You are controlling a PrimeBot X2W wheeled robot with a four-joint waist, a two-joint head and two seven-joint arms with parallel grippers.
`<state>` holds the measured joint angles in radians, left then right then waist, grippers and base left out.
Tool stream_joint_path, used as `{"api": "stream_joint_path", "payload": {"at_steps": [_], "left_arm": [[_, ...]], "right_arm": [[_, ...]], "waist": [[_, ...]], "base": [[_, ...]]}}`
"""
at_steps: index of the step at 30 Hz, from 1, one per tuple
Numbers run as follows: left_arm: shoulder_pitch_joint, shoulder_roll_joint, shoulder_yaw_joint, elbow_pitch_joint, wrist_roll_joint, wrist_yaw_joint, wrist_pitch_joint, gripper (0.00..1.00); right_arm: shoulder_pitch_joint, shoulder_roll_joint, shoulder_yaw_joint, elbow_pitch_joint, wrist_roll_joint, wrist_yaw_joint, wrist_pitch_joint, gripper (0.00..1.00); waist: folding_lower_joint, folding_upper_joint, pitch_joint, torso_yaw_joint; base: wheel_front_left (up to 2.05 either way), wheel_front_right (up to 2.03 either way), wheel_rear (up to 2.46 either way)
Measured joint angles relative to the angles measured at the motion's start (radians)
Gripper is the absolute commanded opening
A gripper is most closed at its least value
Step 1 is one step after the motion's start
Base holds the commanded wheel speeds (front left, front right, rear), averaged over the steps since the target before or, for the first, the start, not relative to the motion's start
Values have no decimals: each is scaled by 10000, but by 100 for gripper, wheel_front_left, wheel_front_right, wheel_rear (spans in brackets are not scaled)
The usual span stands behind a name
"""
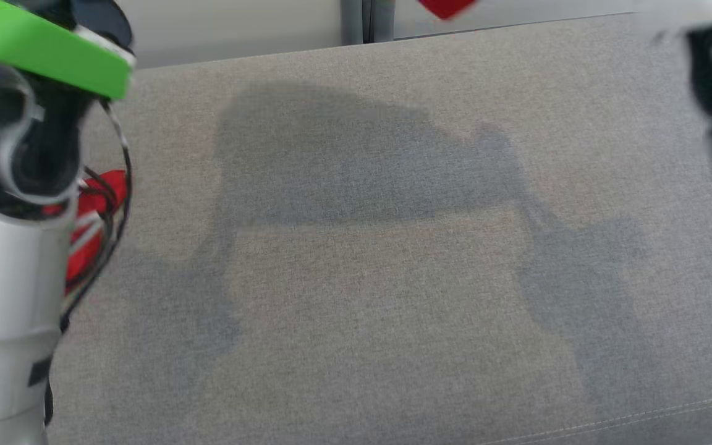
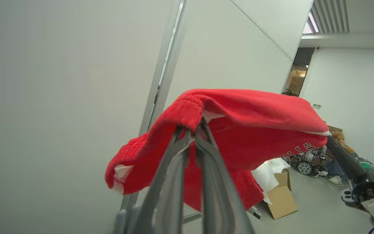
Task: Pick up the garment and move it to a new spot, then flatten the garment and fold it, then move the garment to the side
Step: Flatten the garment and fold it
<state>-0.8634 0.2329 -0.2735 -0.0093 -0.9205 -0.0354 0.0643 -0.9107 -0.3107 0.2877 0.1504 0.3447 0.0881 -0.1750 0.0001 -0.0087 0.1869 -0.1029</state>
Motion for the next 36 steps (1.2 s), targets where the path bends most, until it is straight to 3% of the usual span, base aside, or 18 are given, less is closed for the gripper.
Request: {"api": "stream_joint_path", "payload": {"at_steps": [7,14,26,36], "left_arm": [[3047,255,-1599,1732,-100,-232,1078,0],[5032,-61,-2477,2842,-353,-451,1195,0],[5906,-270,-1797,2796,-531,-690,-548,0],[7430,-297,-1193,1511,-844,-792,-1923,0]], "right_arm": [[3421,-71,1191,1906,290,205,757,0],[5567,384,1618,2767,999,259,874,0],[6156,240,1095,2389,1310,265,-324,0],[7450,169,516,1049,2257,353,-497,0]], "waist": [[-1,0,2,-15],[0,0,265,-18],[0,0,-174,-129],[0,0,-1046,-115]], "base": [[0,0,0],[0,0,0],[0,0,0],[0,0,0]]}}
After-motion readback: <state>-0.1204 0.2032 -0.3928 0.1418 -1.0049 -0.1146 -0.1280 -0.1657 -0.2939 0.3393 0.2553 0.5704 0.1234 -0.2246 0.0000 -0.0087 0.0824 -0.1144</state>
